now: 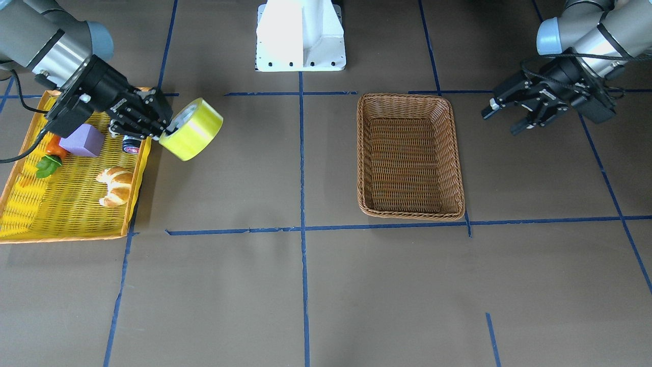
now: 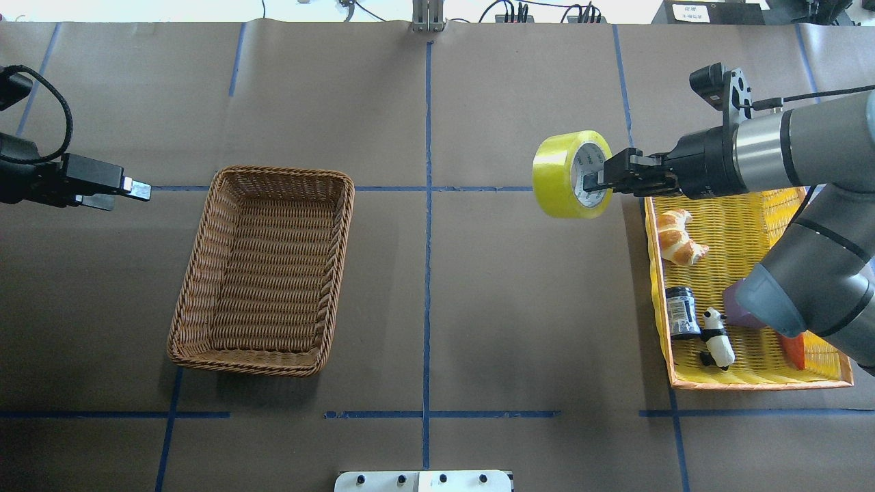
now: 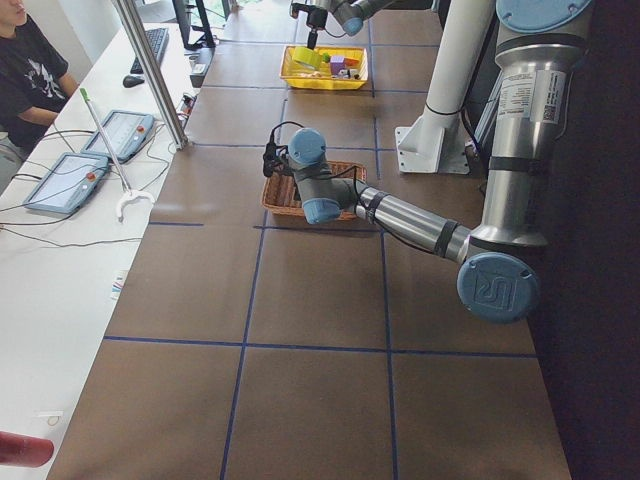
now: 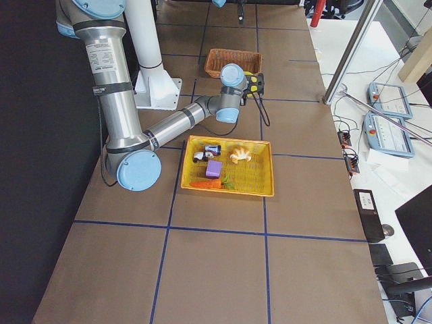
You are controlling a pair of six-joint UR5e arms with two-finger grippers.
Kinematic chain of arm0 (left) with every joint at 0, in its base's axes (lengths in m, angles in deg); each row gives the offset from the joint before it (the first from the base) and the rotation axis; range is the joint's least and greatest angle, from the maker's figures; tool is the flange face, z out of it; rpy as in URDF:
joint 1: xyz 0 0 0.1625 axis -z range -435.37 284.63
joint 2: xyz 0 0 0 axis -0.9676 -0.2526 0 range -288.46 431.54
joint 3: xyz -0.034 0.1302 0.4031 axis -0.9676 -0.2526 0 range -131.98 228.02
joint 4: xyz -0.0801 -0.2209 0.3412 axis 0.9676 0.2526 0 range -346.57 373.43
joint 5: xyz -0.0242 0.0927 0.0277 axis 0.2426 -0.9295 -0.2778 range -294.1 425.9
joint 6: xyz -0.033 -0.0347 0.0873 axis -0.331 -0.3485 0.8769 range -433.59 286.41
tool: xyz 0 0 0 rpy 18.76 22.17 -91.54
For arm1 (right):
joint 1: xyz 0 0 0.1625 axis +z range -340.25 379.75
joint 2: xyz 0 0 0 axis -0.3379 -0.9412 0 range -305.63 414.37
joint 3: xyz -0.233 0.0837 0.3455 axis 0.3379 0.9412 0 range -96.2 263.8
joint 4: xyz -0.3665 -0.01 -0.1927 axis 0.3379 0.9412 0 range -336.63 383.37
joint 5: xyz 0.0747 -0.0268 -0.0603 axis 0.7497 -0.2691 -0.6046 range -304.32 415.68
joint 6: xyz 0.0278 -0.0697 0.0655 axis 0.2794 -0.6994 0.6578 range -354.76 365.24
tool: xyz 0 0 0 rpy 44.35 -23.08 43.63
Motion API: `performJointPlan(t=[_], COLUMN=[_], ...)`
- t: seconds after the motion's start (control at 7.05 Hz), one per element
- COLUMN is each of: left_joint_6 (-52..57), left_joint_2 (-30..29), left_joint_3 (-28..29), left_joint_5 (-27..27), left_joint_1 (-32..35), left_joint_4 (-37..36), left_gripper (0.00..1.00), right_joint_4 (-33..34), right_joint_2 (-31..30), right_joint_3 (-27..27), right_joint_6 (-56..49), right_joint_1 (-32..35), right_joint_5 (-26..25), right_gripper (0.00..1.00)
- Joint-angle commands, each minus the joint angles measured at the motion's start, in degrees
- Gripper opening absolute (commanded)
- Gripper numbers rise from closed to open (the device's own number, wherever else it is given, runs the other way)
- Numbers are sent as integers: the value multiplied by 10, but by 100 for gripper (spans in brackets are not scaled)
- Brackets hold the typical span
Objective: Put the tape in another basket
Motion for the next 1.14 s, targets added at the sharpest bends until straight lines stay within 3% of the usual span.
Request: performJointPlan(t=[0.0, 0.43, 0.71, 0.99], left_joint_6=[-148, -246, -303, -342], left_joint_2=[-55, -113, -141, -146], left_joint_3=[-3, -67, -98, -135], left_joint_5=[-6, -123, -141, -229], left_joint_1=[-39, -163, -203, -259], left_joint_4=[102, 119, 119, 133], left_gripper=[100, 100, 100, 100], right_joint_4=[-124, -229, -289, -299], right_joint_2=[-11, -9, -9, -3], right_joint_3=[-1, -3, -4, -9], right_joint_6=[66, 119, 147, 147], right_joint_1=[-29, -47, -75, -107], right_joint_5=[-2, -5, -50, -76], right_gripper=[0, 0, 0, 0])
